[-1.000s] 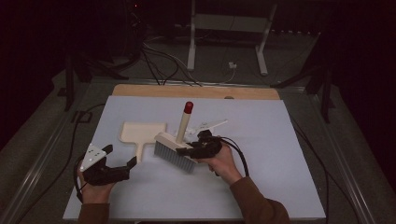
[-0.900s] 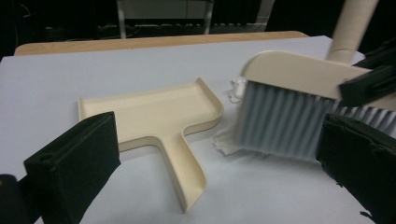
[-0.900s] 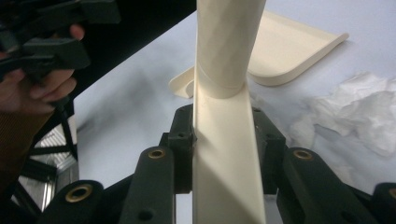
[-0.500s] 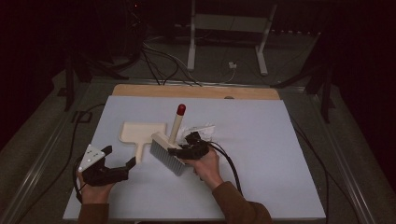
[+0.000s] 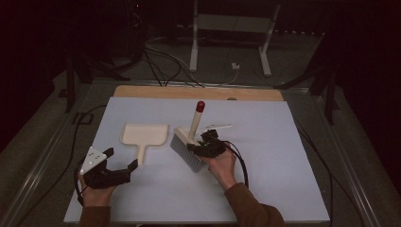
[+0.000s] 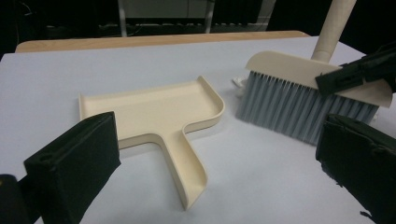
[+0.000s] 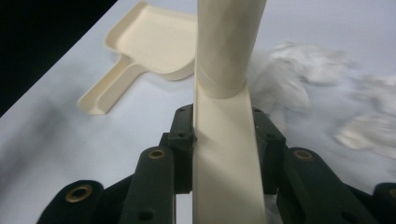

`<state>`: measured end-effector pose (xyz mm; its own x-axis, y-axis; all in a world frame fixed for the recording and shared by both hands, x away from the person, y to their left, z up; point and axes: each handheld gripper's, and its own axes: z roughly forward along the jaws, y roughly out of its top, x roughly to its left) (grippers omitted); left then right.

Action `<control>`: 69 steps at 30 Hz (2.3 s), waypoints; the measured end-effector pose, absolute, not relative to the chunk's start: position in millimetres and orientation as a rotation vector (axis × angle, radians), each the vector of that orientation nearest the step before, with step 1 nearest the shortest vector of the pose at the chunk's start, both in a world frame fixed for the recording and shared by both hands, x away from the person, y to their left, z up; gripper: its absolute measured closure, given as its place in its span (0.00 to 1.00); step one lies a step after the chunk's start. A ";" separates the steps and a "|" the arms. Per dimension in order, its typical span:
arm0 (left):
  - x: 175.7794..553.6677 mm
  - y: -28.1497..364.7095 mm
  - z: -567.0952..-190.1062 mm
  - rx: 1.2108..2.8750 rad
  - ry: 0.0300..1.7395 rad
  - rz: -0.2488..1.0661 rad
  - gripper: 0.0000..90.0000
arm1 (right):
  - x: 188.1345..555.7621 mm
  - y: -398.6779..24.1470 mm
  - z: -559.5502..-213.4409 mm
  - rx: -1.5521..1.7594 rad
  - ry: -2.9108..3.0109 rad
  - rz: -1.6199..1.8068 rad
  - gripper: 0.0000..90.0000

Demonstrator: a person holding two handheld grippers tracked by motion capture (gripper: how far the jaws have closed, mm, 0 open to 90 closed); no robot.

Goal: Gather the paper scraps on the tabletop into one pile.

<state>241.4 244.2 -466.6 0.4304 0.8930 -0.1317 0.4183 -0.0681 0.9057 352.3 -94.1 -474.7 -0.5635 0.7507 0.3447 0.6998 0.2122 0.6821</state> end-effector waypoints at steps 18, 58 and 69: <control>241.5 244.2 -467.2 1.670 1.160 0.585 0.01 | 361.7 -141.0 -473.5 1.589 2.232 1.229 0.75; 243.8 242.2 -471.7 1.684 1.167 0.561 0.01 | 409.8 -203.1 -437.4 1.410 2.110 1.257 0.75; 243.7 242.8 -471.8 1.681 1.167 0.557 0.01 | 427.8 -193.9 -450.6 1.181 2.138 1.166 0.75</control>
